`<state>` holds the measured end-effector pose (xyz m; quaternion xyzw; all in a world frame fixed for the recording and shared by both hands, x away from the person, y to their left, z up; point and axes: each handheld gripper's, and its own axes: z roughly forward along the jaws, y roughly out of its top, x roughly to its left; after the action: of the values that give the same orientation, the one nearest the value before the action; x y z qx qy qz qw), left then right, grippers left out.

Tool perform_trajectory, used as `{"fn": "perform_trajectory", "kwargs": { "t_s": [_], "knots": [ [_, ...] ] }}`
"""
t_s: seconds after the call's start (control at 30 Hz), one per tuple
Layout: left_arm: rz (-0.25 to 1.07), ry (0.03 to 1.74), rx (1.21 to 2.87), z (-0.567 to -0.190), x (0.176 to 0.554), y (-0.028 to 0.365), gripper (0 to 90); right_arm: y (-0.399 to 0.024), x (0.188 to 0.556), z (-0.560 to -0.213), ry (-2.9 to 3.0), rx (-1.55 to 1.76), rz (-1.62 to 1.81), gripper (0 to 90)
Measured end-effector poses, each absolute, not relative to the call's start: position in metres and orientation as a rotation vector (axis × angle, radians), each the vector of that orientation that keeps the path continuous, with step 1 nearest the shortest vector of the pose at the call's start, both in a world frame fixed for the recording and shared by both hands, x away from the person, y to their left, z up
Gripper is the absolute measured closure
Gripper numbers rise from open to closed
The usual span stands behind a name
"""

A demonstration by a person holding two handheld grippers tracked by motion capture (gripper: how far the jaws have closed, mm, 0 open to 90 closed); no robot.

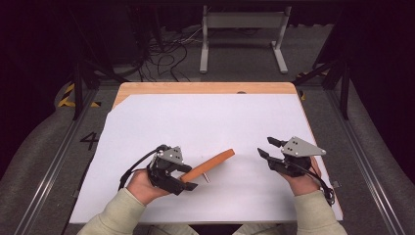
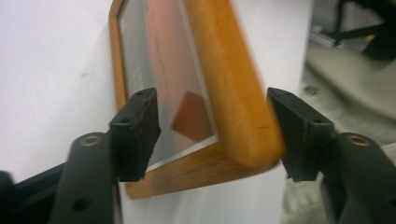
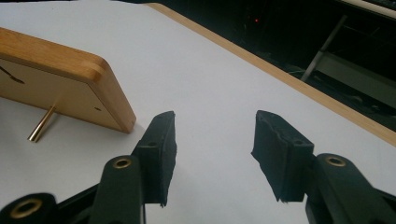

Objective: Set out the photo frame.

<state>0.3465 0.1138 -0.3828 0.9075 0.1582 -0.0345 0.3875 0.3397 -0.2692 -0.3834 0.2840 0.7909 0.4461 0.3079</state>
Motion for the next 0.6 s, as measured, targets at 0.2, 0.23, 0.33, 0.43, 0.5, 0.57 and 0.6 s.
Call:
{"fn": "perform_trajectory", "kwargs": {
  "t_s": [0.2,0.23,0.33,0.43,0.5,0.57,0.6],
  "knots": [
    [-0.008,0.421,2.138,-0.359,0.342,0.14,34.0,-0.269,0.34,-0.383,2.096,0.75,1.179,49.7],
    [0.019,0.444,2.108,-0.358,0.342,0.146,44.4,-0.269,0.339,-0.383,2.097,0.75,1.179,50.1],
    [0.02,0.532,2.049,-0.36,0.348,0.162,70.5,-0.269,0.34,-0.383,2.102,0.75,1.185,51.4],
    [0.061,0.615,2.076,-0.368,0.352,0.167,85.4,-0.269,0.34,-0.384,2.108,0.751,1.183,53.3],
    [0.08,0.656,2.099,-0.377,0.356,0.168,89.5,-0.27,0.34,-0.384,2.11,0.76,1.184,54.5],
    [0.091,0.691,2.099,-0.383,0.357,0.168,89.7,-0.27,0.34,-0.384,2.11,0.763,1.184,55.2],
    [0.102,0.682,2.101,-0.392,0.36,0.167,89.8,-0.27,0.34,-0.384,2.111,0.765,1.184,55.9]
  ]
}}
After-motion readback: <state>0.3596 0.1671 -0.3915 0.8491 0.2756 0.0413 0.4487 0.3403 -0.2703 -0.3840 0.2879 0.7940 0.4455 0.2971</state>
